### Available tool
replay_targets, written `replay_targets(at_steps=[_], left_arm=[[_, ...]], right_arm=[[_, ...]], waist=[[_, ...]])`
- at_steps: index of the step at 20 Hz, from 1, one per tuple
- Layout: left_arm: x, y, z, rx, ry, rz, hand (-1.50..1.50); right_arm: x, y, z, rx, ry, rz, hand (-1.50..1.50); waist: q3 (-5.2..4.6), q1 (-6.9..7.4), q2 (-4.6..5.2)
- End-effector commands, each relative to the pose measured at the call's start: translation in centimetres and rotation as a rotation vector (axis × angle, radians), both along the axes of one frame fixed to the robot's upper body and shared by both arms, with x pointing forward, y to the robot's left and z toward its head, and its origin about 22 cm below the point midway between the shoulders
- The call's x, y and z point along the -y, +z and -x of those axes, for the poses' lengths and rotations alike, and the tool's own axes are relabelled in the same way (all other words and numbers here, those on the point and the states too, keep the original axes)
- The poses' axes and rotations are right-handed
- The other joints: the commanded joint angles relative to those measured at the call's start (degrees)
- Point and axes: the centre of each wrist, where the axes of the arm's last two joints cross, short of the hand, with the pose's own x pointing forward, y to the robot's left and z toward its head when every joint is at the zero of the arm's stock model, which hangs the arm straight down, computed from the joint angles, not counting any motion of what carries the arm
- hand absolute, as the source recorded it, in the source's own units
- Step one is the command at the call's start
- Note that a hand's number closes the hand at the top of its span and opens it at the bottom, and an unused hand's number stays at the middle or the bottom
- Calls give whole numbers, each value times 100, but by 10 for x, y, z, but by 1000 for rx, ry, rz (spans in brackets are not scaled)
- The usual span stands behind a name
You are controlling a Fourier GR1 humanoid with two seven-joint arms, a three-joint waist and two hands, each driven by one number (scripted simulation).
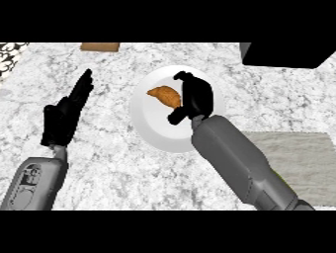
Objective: Pick the croissant from the placemat and place it in the plate
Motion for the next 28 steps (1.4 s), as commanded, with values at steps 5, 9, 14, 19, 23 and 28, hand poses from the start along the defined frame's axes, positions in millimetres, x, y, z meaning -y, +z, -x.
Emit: replay_targets(at_steps=[5,9,14,19,23,28], left_arm=[[4,-2,0,-5,-30,2,0],[-10,7,-1,9,1,2,0],[-15,6,1,-11,52,13,0],[-26,-8,2,-27,76,11,0],[-28,-1,9,-27,85,0,0],[-17,-10,11,-30,63,16,0]], right_arm=[[7,-15,-4,56,-2,-214,-150],[8,-9,1,180,-58,-398,-150],[17,5,-2,273,-161,-564,-150],[84,-11,12,320,-241,-600,-150],[126,-4,40,296,-250,-624,-150],[178,-5,68,288,-205,-630,-150]], waist=[[8,91,31],[9,-23,-19],[4,-276,-80],[-1,-478,-103],[-4,-470,-130],[-4,-447,-113]])
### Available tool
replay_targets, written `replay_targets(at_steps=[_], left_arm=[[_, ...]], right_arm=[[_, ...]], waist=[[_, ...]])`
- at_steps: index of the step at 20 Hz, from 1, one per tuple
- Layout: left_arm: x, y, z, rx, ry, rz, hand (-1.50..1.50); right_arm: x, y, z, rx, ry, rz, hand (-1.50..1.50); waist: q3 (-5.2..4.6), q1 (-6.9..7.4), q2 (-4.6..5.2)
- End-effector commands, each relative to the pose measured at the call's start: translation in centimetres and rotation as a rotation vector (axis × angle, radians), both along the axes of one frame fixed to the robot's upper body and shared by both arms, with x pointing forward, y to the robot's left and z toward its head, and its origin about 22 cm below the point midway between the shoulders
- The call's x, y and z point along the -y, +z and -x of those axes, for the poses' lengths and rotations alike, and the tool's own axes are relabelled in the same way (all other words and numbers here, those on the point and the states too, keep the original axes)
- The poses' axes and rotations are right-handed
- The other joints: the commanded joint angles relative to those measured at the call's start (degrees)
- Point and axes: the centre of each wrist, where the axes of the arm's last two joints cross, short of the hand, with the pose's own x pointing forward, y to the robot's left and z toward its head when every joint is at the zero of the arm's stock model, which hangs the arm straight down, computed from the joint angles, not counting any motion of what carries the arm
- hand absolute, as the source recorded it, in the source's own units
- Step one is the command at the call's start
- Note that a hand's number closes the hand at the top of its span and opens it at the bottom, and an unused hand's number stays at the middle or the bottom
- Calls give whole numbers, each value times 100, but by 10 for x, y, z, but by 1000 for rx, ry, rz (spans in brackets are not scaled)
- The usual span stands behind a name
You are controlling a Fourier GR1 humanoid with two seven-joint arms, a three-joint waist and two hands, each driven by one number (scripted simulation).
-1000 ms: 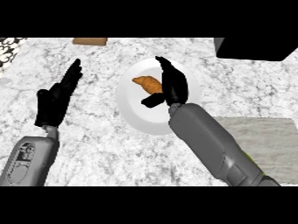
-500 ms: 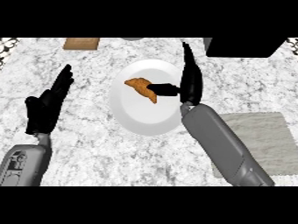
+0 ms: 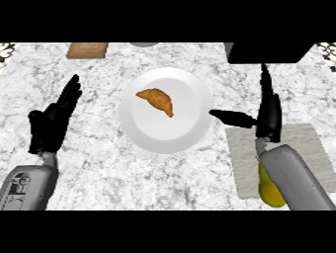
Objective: Pick the croissant from the placemat and place it in the plate
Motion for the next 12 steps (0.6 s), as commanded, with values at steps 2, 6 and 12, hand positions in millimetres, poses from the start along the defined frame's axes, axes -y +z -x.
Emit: replay_targets(at_steps=[2,6,12], left_arm=[[-6,3,0,-4,2,-8,0],[-2,7,5,1,-18,5,0],[4,20,4,-3,0,-4,0]], right_arm=[[51,-13,40,-12,24,13,-150],[75,-18,40,9,16,23,-150],[111,-1,45,-14,6,-8,-150]], waist=[[-1,11,8],[0,52,13],[-1,50,11]])
